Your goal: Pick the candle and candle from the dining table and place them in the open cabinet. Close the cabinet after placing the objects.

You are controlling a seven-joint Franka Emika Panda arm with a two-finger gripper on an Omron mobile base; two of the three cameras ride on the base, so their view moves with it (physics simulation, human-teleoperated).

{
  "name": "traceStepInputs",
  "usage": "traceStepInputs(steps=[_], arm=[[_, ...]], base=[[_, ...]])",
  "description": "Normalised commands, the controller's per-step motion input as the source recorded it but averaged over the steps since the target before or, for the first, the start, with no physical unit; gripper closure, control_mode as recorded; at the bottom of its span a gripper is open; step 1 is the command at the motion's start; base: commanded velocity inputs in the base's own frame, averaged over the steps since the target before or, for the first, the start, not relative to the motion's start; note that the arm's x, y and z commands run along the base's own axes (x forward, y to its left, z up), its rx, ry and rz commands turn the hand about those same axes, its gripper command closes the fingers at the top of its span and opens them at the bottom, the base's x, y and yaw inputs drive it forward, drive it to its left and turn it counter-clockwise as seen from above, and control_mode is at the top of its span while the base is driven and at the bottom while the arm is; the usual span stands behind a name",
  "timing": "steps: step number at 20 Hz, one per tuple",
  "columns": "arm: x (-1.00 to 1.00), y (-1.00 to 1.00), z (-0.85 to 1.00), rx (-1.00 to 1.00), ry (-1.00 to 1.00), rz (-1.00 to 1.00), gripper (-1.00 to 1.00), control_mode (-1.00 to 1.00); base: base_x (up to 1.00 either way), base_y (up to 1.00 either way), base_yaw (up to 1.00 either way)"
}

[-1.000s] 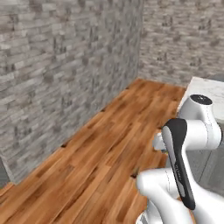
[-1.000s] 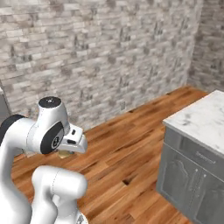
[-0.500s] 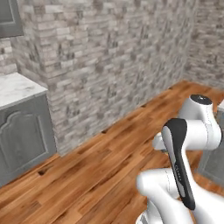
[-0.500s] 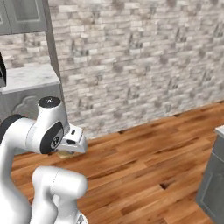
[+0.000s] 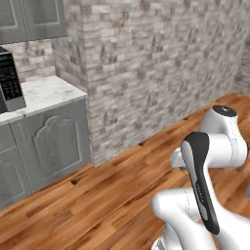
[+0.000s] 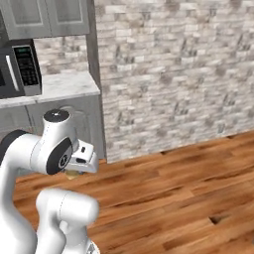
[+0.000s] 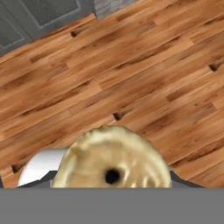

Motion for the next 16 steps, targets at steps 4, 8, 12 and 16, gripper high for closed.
traceStepInputs(steps=[4, 8, 12, 16], arm=[[0.0, 0.0, 0.0, 0.0, 0.0, 0.0, 1.0, 1.0], [0.0, 0.0, 0.0, 0.0, 0.0, 0.0, 1.0, 1.0], [0.0, 0.0, 0.0, 0.0, 0.0, 0.0, 1.0, 1.0], [0.0, 0.0, 0.0, 0.0, 0.0, 0.0, 1.0, 1.0]], base=[[0.31, 0.78, 0.26], [0.52, 0.76, 0.28], [0.47, 0.42, 0.23], [0.35, 0.42, 0.23]])
